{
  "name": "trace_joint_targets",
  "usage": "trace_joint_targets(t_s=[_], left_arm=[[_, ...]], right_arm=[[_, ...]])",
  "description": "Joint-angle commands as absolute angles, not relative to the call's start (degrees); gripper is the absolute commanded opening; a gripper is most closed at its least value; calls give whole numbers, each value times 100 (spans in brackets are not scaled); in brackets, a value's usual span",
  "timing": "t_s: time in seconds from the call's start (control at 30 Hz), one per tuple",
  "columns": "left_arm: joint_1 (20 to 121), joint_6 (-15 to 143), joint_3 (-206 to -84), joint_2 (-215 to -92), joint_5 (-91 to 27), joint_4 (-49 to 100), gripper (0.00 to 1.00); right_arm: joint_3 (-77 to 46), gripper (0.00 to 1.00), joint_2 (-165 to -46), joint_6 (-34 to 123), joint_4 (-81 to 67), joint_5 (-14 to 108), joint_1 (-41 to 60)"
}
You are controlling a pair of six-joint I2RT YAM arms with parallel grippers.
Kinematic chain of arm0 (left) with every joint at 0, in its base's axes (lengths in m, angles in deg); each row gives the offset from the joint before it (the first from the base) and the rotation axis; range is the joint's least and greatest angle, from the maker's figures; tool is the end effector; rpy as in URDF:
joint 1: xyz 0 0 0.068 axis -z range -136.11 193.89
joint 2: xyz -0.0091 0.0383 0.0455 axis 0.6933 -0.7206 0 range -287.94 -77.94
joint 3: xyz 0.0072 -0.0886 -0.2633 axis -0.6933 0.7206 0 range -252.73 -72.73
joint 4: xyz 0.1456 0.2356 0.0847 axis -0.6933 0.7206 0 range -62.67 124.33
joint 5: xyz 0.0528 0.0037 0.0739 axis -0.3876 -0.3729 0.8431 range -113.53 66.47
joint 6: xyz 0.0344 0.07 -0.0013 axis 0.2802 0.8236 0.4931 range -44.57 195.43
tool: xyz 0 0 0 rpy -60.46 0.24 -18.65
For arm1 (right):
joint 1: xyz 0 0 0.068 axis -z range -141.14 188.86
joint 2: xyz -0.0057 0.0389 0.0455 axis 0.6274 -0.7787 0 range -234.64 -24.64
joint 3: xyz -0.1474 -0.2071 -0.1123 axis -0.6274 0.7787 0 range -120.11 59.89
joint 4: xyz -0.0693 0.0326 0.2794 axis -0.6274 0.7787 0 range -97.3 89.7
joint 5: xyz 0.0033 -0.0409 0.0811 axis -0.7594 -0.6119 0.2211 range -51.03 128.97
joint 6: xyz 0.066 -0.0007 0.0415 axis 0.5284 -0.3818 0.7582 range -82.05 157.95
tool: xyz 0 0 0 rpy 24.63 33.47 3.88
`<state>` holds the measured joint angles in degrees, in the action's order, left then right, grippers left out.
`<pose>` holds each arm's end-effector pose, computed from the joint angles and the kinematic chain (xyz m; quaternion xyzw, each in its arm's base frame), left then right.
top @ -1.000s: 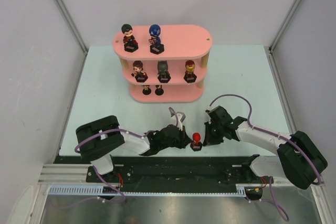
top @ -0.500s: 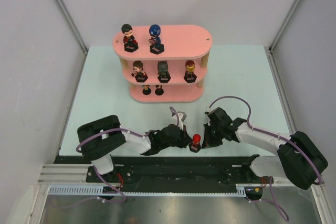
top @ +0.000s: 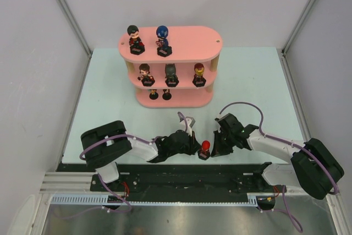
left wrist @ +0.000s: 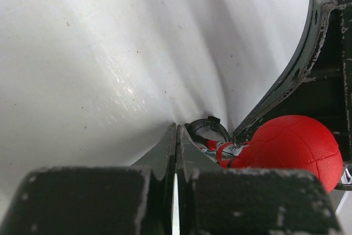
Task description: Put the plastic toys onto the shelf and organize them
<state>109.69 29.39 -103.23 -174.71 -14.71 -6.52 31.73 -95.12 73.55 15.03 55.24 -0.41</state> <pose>0.1467 -0.3016 0.0783 0.1134 0.8672 -0.3599 0.3249 0.1683 0.1617 0.1018 -0.0620 0.9643 0.2416 0.0886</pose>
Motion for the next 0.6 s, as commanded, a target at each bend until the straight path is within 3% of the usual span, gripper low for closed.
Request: trace_joint_targets(t_s=[0.0, 0.57], left_arm=[[10893, 3140, -10235, -17690, -1325, 8, 0], [10832, 3166, -10253, -17690, -1334, 8, 0]], right_arm=[[3238, 0, -9433, 7443, 1415, 5619, -78], [3238, 0, -9635, 7487, 1151, 5778, -113]])
